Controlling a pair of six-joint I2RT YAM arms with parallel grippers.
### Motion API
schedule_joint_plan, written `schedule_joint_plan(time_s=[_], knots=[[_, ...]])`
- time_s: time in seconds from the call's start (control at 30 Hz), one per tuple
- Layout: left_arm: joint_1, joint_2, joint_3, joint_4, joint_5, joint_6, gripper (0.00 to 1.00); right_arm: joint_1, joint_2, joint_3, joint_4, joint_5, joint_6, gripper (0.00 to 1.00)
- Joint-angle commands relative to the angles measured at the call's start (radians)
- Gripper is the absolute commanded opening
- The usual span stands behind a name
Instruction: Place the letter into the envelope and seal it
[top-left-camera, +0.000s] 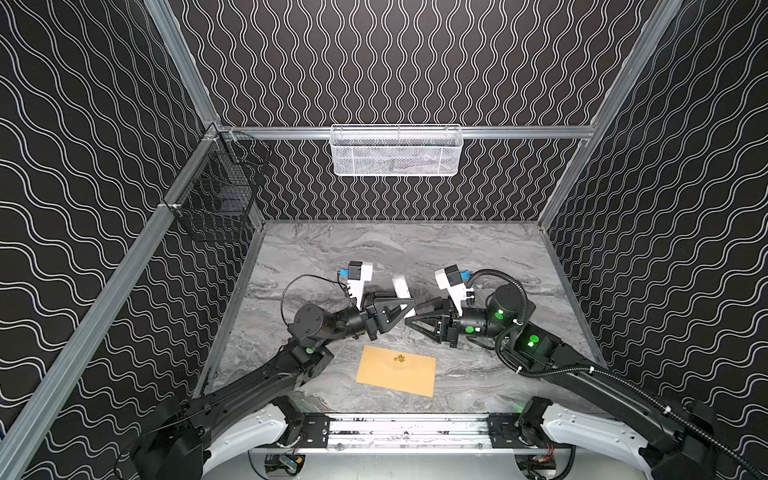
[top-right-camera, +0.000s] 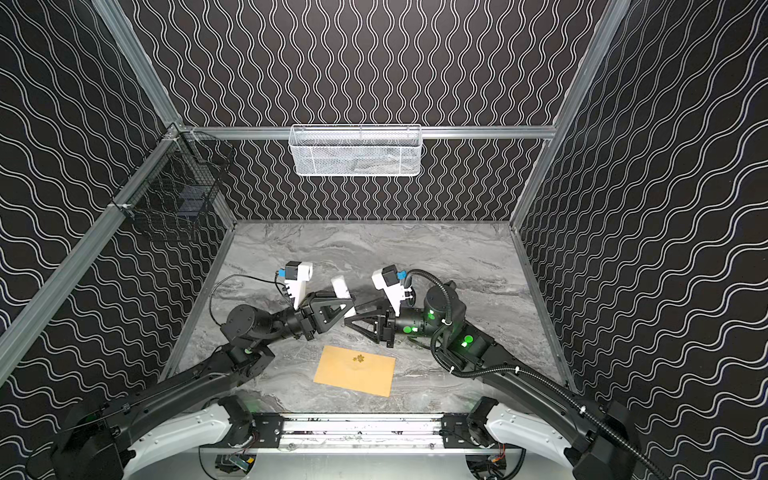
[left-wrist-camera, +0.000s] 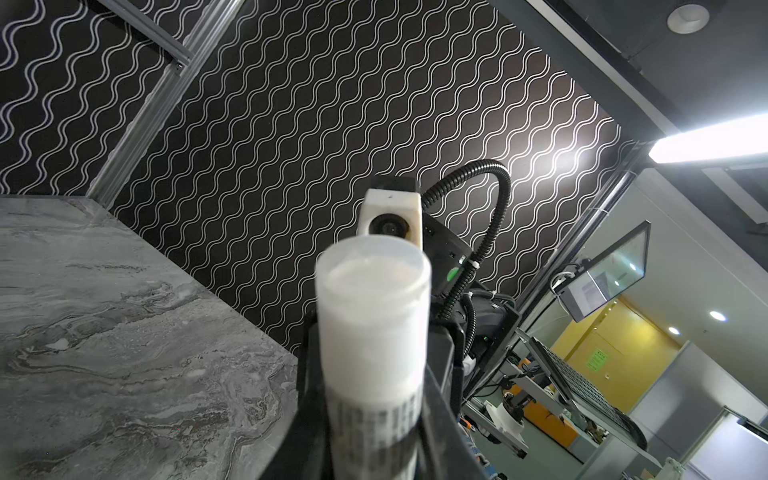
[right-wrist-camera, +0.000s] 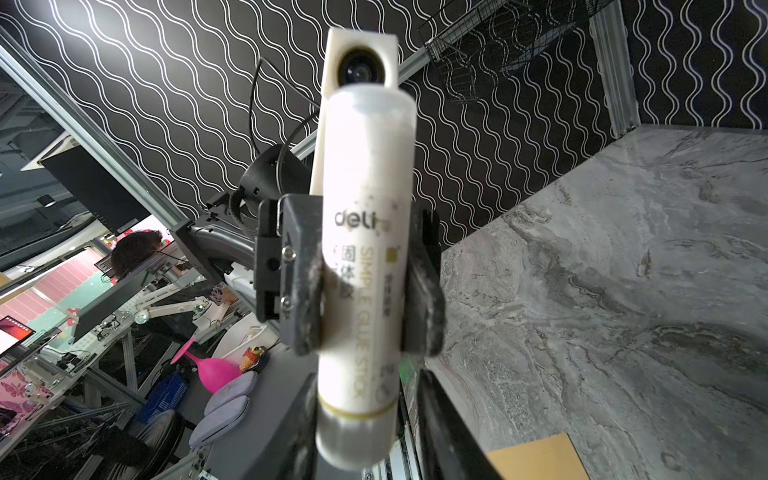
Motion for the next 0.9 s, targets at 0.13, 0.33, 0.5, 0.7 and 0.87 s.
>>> schedule_joint_plan(time_s=[0.13,0.33,0.5,0.7,0.87], knots=[[0.001,0.002,-0.002,0.016,0.007,0.037,0.00,-0.004,0.020,0.018,0.069,-0.026,0.012,0.36],[0.001,0.002,-0.006,0.010,0.002,0.045,0.00,-0.004,0.033,0.014,0.054,-0.023,0.005,0.30],[0.001,-0.010,-0.002,-0.026,-0.002,0.064,0.00,-0.003,0.005,0.013,0.007,0.017,-0.020,0.23],[0.001,-0.003,-0.011,-0.008,0.003,0.062,0.00,-0.004,-0.021,0.036,-0.085,0.065,-0.061,0.18],[0.001,-0.034,-0.019,-0.051,-0.006,0.083,0.00,-0.006,-0.043,0.056,-0.150,0.094,-0.088,0.13]])
